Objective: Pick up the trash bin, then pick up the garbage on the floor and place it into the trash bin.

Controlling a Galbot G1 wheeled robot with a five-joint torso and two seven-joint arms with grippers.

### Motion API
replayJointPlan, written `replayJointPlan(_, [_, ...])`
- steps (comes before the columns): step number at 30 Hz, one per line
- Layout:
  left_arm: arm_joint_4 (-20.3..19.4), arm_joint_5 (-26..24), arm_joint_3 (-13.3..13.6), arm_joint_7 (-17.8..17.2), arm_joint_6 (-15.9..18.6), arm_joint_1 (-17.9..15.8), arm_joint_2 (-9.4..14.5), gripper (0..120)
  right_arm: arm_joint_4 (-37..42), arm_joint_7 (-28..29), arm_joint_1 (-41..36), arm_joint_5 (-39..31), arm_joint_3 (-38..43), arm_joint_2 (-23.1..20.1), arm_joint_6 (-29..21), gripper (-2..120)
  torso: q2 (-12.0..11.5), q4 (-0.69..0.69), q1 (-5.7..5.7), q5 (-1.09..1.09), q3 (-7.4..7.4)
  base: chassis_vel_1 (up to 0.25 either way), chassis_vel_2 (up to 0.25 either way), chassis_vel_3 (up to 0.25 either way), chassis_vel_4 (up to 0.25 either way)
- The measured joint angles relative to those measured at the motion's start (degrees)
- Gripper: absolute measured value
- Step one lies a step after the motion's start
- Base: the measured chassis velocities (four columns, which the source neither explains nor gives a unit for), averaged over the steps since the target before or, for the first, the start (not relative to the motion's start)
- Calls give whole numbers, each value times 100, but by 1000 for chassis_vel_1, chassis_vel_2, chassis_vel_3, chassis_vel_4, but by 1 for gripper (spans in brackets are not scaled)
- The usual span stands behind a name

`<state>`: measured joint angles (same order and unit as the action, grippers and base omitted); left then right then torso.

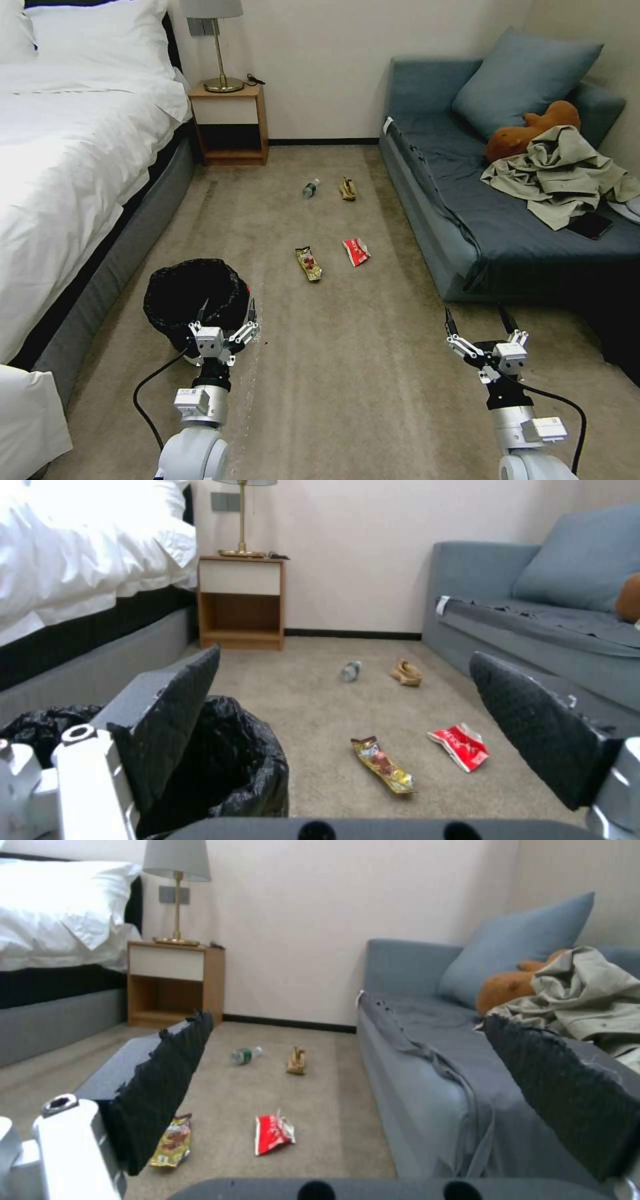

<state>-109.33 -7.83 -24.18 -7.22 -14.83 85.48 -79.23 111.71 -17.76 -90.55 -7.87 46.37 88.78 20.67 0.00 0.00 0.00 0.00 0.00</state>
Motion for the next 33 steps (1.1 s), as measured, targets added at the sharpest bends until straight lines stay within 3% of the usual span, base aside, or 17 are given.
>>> replayJointPlan(33, [11,1,1,1,-10,-8,0,100,0,6,-2,14,8,12,11,100,0,1,0,0,0,0,0,0,0])
